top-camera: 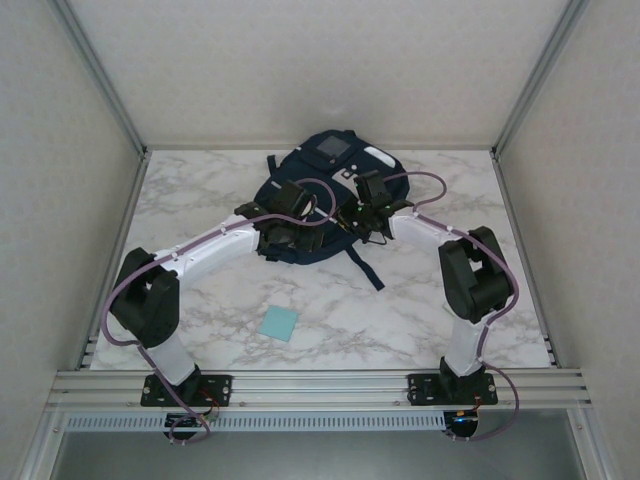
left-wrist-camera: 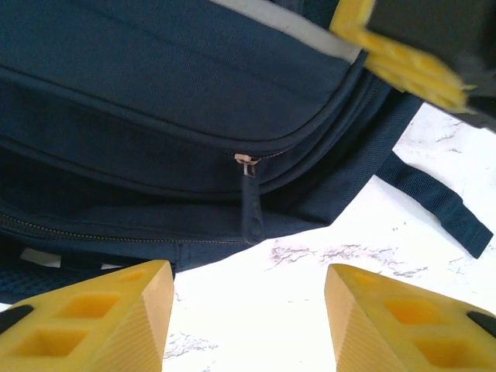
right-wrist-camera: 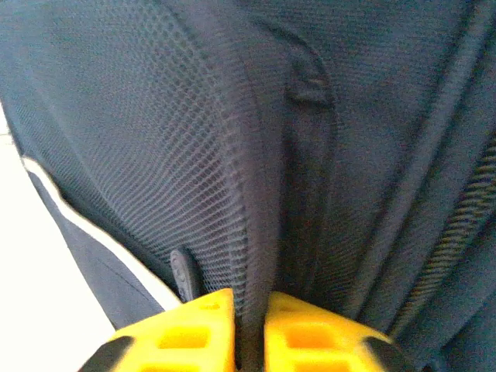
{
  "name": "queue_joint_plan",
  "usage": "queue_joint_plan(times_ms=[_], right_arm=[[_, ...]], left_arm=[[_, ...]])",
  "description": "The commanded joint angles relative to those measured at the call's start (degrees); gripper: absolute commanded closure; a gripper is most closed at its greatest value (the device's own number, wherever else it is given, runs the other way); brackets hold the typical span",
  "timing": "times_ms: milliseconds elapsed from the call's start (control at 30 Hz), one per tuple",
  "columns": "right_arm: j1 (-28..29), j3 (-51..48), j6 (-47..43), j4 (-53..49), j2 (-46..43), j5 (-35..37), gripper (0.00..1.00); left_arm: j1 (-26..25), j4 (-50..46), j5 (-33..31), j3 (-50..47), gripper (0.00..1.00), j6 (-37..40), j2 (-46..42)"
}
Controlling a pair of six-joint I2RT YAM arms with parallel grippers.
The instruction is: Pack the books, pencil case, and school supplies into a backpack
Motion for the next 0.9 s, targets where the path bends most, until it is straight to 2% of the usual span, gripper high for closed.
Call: queue_joint_plan(times_ms=[0, 167, 633, 733, 867], right_arm=[[0.1, 2.6, -0.8, 3.1, 0.0, -0.8, 1.00], [-0.1, 2.8, -2.4, 2.3, -3.4, -1.5, 1.00], [-1.3, 2.5, -0.4, 4.5, -7.1, -6.0, 1.00], [-1.4, 2.5, -0.5, 4.5, -7.2, -6.3, 1.00], [-1.6, 2.4, -0.7, 4.4, -7.4, -6.4, 1.00]], left_arm=[[0.5, 1.7, 0.1, -1.1, 0.42, 2.3, -1.1], [0.9, 2.0, -0.3, 0.6, 0.38, 4.2, 1.9], [2.1, 0.6, 2.7, 8.3, 0.38, 3.8, 9.6], [2.1, 1.0, 3.0, 8.9, 0.41, 3.6, 10.9], [2.1, 0.0, 4.7, 9.6, 0.52, 3.6, 13.0]])
